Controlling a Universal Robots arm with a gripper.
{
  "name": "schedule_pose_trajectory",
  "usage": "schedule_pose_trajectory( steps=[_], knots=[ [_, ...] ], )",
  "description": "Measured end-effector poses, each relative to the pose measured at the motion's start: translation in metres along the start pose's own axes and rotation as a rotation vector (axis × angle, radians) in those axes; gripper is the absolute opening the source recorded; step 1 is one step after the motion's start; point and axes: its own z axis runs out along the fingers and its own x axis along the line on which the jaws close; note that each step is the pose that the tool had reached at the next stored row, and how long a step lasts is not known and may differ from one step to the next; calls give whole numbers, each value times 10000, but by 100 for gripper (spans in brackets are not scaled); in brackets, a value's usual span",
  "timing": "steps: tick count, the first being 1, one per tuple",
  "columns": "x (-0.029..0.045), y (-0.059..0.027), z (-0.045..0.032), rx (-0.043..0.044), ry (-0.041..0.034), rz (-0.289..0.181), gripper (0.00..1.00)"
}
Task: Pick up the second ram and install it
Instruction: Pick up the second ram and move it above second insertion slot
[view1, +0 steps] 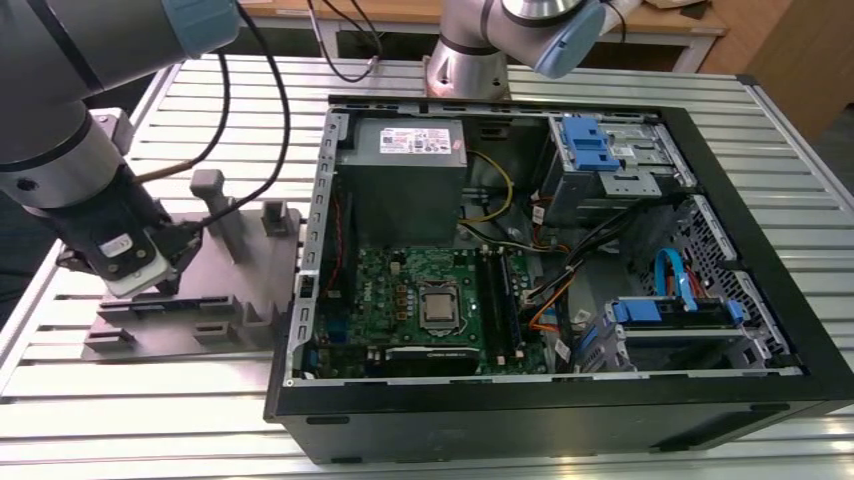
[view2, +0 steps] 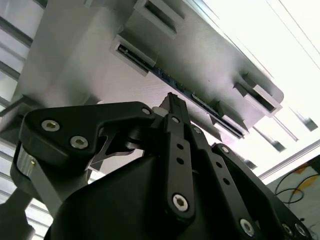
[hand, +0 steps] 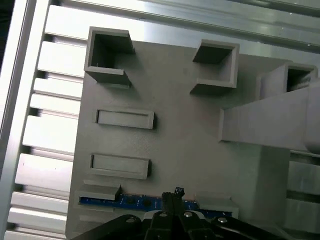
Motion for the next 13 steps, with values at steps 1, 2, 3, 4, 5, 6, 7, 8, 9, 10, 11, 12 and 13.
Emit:
schedule_pose_trajectory(
  steps=[1,2,3,4,5,6,7,8,9,10,11,12,13],
  knots=[
    [0,0,0,-4,8,-176,11],
    [0,0,0,-8,15,-338,11],
    [0,0,0,-11,22,-501,11],
    [0,0,0,-15,29,-663,11],
    [0,0,0,-19,36,-828,11],
    [0,0,0,-22,43,-989,11],
    [0,0,1,-26,50,-1143,11],
    [0,0,1,-29,57,-1292,11],
    [0,0,1,-33,63,-1436,11],
    [0,0,1,-36,70,-1588,11],
    [0,0,1,-39,76,-1721,11],
    [0,0,1,-42,82,-1854,11],
    [0,0,1,-45,87,-1988,11]
  ],
)
